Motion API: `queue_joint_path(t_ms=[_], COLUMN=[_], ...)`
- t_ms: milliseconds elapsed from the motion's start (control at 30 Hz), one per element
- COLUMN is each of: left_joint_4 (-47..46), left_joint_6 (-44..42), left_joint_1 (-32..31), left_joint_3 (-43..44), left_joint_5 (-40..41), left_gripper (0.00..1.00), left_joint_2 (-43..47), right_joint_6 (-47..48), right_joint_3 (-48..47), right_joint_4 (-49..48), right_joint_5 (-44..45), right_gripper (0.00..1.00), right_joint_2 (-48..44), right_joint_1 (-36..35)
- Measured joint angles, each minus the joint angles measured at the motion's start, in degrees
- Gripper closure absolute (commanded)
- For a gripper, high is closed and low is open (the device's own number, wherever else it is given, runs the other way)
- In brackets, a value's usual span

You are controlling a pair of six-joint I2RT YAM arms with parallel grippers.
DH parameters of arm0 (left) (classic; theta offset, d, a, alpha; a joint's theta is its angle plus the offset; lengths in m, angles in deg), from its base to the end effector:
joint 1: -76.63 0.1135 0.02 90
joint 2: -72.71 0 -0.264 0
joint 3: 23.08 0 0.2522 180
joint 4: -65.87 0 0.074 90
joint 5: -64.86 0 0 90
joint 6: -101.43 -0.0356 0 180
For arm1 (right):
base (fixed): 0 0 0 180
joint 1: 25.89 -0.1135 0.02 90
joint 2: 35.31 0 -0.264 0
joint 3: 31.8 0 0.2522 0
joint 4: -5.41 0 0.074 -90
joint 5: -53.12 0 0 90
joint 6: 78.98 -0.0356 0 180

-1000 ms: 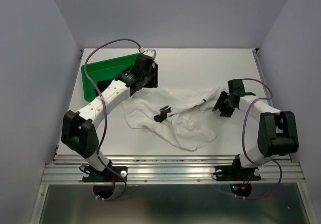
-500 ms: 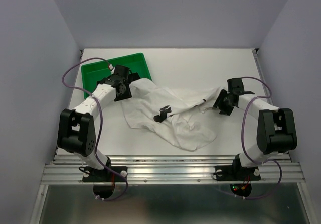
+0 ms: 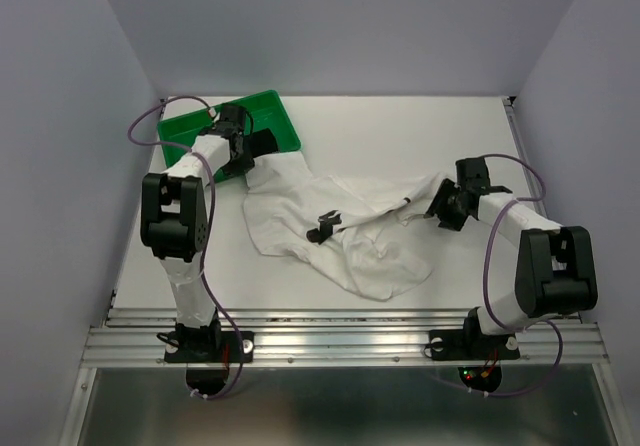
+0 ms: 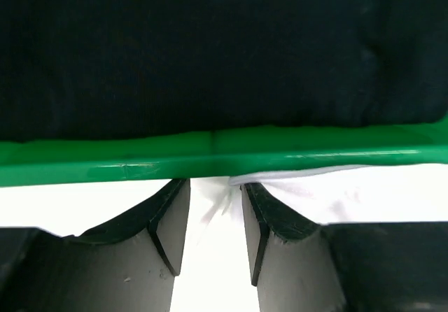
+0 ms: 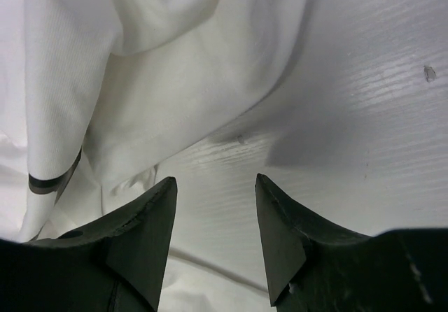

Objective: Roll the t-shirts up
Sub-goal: Move the bin to the center of the board, then flatten out the T-shirt at the center of the board.

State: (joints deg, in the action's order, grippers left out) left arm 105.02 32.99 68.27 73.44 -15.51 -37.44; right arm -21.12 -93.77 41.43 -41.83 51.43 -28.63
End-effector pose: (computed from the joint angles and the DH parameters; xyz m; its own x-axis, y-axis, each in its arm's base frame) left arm 0.4184 -0.0555 0.2150 -0.7486 -0.2562 -0.6115 -0.2493 0.9634 -0.0984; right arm 0.2869 0.0168 0.1759 -0.7859 0.4930 -0.3732 0.3879 0.8631 0.3234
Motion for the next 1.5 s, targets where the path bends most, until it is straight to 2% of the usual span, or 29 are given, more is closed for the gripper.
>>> queue_joint_path(t_ms=[200, 333, 533, 600, 733, 800, 900, 1000, 1033, 1100, 1133, 1233, 1367, 1400, 1500], left_joint_4=[-0.11, -0.37, 0.90, 1.22, 0.76, -0.79, -1.92, -2.14, -2.29, -2.71, -3.48, -6.03, -7.69, -8.00, -7.89], left_joint_6=[-0.04, -0.09, -0.04, 0.55, 4.46, 7.34, 11.65, 15.61, 16.81, 18.62, 19.32, 20.13, 20.26, 20.20, 19.63], left_joint_1=[1.14, 1.33, -1.70, -5.97, -19.12, -23.28, -25.33, -26.49, -26.99, -28.02, -28.39, -28.79, -28.79, -28.76, -28.70], left_joint_3=[8.76, 9.73, -0.63, -5.22, -16.41, -22.49, -30.67, -37.51, -39.08, -39.98, -40.00, -39.98, -38.62, -37.90, -33.38], left_joint_5=[-1.49, -3.45, -5.18, -4.92, -6.05, -7.21, -9.07, -10.58, -11.04, -11.63, -11.76, -11.74, -10.95, -10.51, -9.40], left_gripper=[0.56, 0.56, 0.55, 0.55, 0.55, 0.55, 0.55, 0.53, 0.49, 0.46, 0.45, 0.45, 0.50, 0.53, 0.68], left_joint_2=[-3.52, -2.89, 7.43, 13.64, 27.82, 32.61, 35.87, 35.95, 35.95, 35.80, 35.63, 34.14, 27.39, 25.07, 19.85], right_joint_6=[0.02, 0.24, 0.87, 0.96, 1.31, 1.46, 1.68, 1.68, 1.40, 1.05, 0.85, 0.39, 0.37, 0.42, 0.46], right_joint_3=[1.20, 1.53, 2.12, 2.14, 1.81, 0.74, -2.49, -5.68, -6.75, -8.96, -9.99, -11.08, -10.97, -10.45, -7.80], right_joint_4=[0.00, 0.00, 0.09, 0.07, -0.02, 0.13, -0.11, -0.44, -0.87, -0.94, -1.38, -1.88, -2.23, -2.21, -2.40], right_joint_5=[0.00, 0.02, 1.88, 3.10, 4.55, 5.01, 6.03, 6.88, 7.82, 8.74, 9.44, 10.62, 12.07, 12.33, 13.18], right_gripper=[0.46, 0.46, 0.45, 0.45, 0.45, 0.45, 0.49, 0.64, 0.77, 0.90, 0.99, 0.99, 0.99, 0.99, 0.99], right_joint_2=[-2.10, -2.08, -2.08, -2.08, -1.22, 0.42, 4.39, 7.65, 8.59, 10.84, 11.82, 12.41, 11.26, 10.12, 4.85], right_joint_1=[0.00, 0.00, 0.00, 0.04, 0.04, 0.04, 0.04, 0.04, 0.04, 0.04, 0.09, 0.33, 2.36, 3.26, 6.38])
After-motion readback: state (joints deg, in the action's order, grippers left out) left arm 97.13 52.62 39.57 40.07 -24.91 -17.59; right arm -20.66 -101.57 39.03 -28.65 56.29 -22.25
